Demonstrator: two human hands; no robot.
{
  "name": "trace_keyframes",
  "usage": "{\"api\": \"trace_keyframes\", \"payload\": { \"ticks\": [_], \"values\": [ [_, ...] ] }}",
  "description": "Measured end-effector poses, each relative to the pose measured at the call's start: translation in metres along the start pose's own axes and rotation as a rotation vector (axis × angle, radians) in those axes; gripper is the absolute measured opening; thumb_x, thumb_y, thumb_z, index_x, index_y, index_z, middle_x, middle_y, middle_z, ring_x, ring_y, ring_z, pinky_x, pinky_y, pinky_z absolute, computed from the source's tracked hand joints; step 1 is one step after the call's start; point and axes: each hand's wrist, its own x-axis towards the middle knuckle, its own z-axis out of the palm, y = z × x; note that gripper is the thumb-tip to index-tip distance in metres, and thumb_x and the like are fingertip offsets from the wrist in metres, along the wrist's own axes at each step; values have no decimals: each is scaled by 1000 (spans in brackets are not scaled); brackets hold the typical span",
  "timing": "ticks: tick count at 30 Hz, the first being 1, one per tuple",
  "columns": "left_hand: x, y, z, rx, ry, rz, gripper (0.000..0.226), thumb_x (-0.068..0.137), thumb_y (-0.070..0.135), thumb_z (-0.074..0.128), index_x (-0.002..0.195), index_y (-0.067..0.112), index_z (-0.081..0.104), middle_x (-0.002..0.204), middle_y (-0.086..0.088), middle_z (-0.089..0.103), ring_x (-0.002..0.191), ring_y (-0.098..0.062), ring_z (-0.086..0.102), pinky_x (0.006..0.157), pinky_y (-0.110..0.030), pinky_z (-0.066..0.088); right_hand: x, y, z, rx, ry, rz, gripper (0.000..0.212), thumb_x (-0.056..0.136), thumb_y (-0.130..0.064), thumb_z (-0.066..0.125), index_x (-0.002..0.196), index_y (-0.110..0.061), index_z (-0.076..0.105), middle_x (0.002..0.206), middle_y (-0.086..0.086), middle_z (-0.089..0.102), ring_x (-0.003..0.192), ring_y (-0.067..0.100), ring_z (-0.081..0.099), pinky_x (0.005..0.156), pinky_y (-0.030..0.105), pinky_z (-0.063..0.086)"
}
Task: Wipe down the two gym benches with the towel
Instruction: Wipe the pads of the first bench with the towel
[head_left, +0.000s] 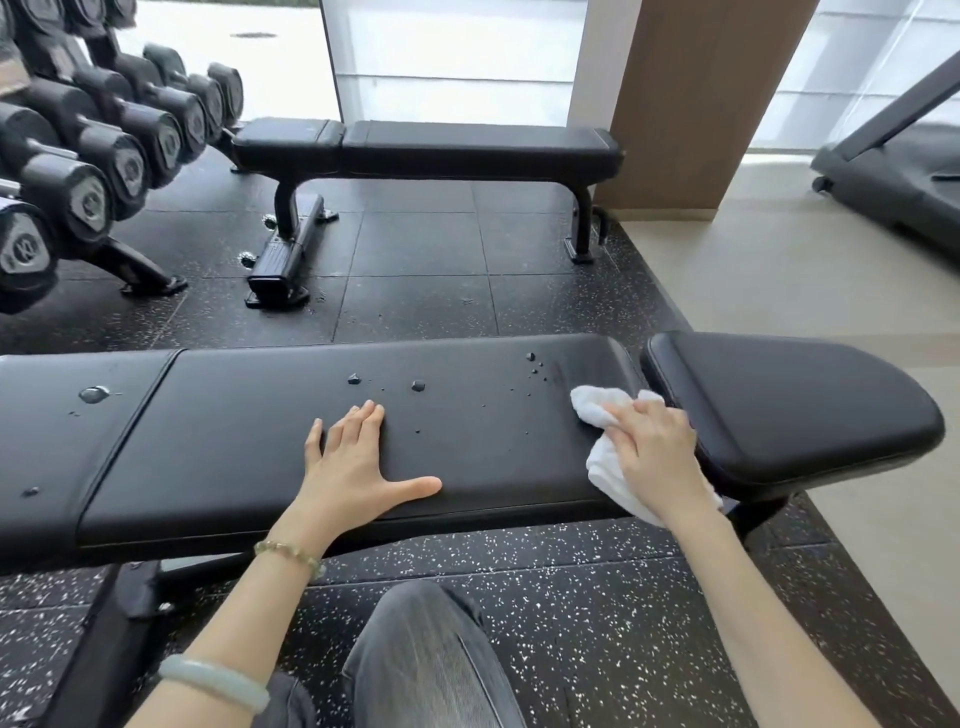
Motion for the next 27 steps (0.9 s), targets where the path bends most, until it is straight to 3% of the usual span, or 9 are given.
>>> {"api": "trace_keyframes", "payload": {
  "ticks": [3, 7, 9, 12, 17, 22, 27],
  "values": [
    [-1, 1, -1, -18, 10, 2, 131, 44, 96, 25, 150, 19, 11, 158, 4, 8, 145, -11, -1, 115, -41, -13, -32, -22, 1, 15, 99, -54, 39, 85, -32, 37, 107, -22, 67, 108, 13, 60, 84, 37, 53, 72, 46, 45],
    [0, 2, -1, -14, 1, 5, 132, 44, 95, 23, 150, 19, 10, 158, 4, 6, 145, -11, -2, 114, -40, -14, -36, -47, 6, -48, 102, -69, 33, 87, -31, 40, 103, -21, 68, 103, 13, 60, 83, 37, 54, 70, 46, 46],
    [-1, 2, -1, -15, -3, 11, 131, 45, 96, 26, 150, 18, 10, 158, 4, 6, 145, -11, -3, 114, -41, -14, -10, -47, 6, -77, 25, -13, 27, 91, -26, 47, 101, -15, 70, 105, 17, 58, 87, 41, 52, 74, 48, 43],
    [-1, 1, -1, -3, -10, 16, 130, 49, 97, 31, 150, 19, 9, 158, 4, 6, 144, -11, -3, 115, -41, -14, 40, -43, 14, -79, -96, 84, 26, 96, -24, 49, 113, -14, 65, 120, 17, 51, 106, 40, 43, 88, 46, 35],
    [0, 1, 0, -3, -1, 15, 128, 49, 95, 29, 150, 19, 8, 158, 5, 5, 144, -10, -4, 115, -42, -13, 107, -43, 34, -97, -189, 61, 32, 98, -29, 43, 125, -21, 58, 127, 14, 45, 114, 37, 38, 97, 44, 30],
    [1, 1, 0, 1, 4, 20, 131, 45, 96, 24, 150, 17, 9, 158, 4, 6, 144, -11, -3, 115, -42, -12, 134, -50, 42, -142, -272, 38, 34, 99, -30, 35, 128, -29, 52, 130, 11, 41, 115, 36, 36, 99, 46, 29],
    [1, -1, 0, 1, -11, 13, 132, 46, 98, 26, 150, 18, 9, 158, 5, 6, 144, -10, -3, 115, -42, -12, 97, -62, 35, -94, -269, -76, 32, 97, -24, 41, 126, -27, 56, 129, 10, 44, 113, 35, 37, 95, 44, 30]
  ]
}}
